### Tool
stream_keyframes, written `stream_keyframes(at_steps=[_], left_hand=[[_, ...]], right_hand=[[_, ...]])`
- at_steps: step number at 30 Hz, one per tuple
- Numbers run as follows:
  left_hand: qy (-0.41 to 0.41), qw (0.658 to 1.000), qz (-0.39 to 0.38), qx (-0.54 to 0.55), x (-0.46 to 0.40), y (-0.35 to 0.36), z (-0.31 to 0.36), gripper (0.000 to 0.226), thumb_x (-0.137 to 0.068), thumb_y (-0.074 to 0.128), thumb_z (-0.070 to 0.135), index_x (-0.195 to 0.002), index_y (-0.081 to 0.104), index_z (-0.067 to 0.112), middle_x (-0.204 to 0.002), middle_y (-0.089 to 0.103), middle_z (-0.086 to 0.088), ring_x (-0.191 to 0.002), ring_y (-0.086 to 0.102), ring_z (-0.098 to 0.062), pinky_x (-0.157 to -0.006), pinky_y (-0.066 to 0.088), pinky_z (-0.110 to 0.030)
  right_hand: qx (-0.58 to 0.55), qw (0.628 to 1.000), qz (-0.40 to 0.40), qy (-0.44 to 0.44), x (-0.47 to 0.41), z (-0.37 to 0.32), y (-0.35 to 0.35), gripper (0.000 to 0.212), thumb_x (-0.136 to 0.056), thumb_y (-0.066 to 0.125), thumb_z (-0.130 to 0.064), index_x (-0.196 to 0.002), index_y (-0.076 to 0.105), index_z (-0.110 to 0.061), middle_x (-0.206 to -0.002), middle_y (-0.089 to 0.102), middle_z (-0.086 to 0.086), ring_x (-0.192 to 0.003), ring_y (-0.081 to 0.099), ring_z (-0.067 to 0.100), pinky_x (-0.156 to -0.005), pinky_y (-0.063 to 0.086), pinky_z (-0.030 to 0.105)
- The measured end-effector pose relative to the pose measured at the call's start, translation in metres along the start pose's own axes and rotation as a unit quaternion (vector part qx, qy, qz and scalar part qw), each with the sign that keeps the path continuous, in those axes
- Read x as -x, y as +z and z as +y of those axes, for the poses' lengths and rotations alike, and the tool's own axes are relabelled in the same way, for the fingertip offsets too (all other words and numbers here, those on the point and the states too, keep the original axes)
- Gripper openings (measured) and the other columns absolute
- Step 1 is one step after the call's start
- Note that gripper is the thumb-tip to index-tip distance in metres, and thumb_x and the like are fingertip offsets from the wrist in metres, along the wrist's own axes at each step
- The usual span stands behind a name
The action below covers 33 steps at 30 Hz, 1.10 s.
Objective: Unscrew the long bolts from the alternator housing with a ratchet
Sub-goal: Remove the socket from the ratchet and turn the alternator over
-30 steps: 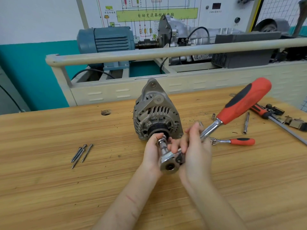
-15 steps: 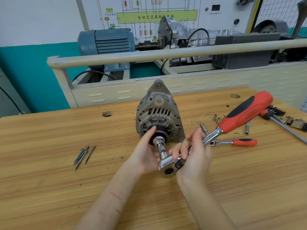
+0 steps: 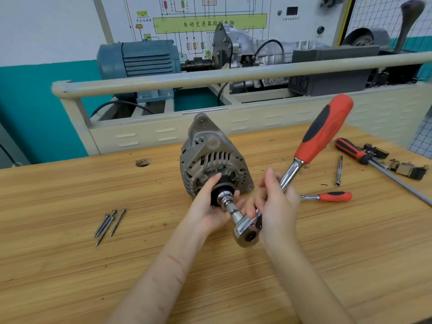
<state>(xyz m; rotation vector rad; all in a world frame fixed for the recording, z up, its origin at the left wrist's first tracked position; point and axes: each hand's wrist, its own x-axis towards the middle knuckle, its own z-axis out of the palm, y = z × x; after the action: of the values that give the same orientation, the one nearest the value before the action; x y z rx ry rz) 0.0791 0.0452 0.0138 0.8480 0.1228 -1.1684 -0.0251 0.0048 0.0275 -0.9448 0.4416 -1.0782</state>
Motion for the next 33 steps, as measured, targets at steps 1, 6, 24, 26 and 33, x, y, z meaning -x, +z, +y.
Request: stream_keyframes(at_steps=[1,6,24,26,33], left_hand=[[0.002,1.0,-0.001,0.024,-0.001,0.003,-0.004,0.056,-0.071,0.073,0.024,-0.117,0.05,0.003,-0.111,0.058,-0.02,-0.058,0.062,-0.024,-0.044,0.052,-0.032],[0.026,0.995,-0.001,0.094,-0.006,0.011,-0.015,0.042,-0.077,0.07,0.022,-0.111,0.054,0.004,-0.097,0.059,-0.016,-0.065,0.059,-0.023,-0.04,0.051,-0.032],[0.065,0.985,-0.018,0.158,-0.011,0.014,-0.021,0.044,-0.061,0.072,0.016,-0.097,0.052,0.0,-0.077,0.059,-0.017,-0.052,0.057,-0.018,-0.053,0.056,-0.031],[0.07,0.985,-0.012,0.154,-0.011,0.014,-0.018,0.04,-0.063,0.073,0.017,-0.095,0.054,0.003,-0.072,0.065,-0.016,-0.051,0.062,-0.022,-0.063,0.055,-0.048],[0.067,0.993,-0.014,0.096,-0.018,0.016,-0.023,0.023,-0.08,0.066,0.019,-0.097,0.057,0.006,-0.088,0.069,-0.014,-0.073,0.069,-0.024,-0.07,0.053,-0.048]], right_hand=[[0.015,1.0,-0.014,-0.009,-0.003,-0.003,-0.003,0.028,-0.096,0.045,-0.017,-0.07,0.042,-0.007,-0.033,0.031,-0.005,-0.025,0.035,0.014,-0.04,0.041,0.019],[0.09,0.993,-0.065,-0.037,-0.016,-0.009,-0.013,0.029,-0.096,0.043,-0.016,-0.069,0.041,-0.006,-0.032,0.03,-0.006,-0.023,0.031,0.013,-0.034,0.031,0.014],[-0.187,0.946,0.159,0.213,-0.033,0.009,-0.031,0.033,-0.094,0.045,-0.028,-0.064,0.038,-0.016,-0.035,0.027,-0.01,-0.027,0.028,0.006,-0.036,0.032,0.013],[-0.141,0.962,0.143,0.186,-0.035,0.006,-0.028,0.032,-0.094,0.045,-0.025,-0.065,0.038,-0.015,-0.036,0.026,-0.009,-0.029,0.028,0.007,-0.037,0.03,0.017],[0.169,0.977,-0.084,-0.096,-0.031,-0.002,-0.021,0.024,-0.092,0.05,-0.024,-0.069,0.049,-0.025,-0.036,0.036,-0.008,-0.03,0.032,0.004,-0.035,0.028,0.019]])
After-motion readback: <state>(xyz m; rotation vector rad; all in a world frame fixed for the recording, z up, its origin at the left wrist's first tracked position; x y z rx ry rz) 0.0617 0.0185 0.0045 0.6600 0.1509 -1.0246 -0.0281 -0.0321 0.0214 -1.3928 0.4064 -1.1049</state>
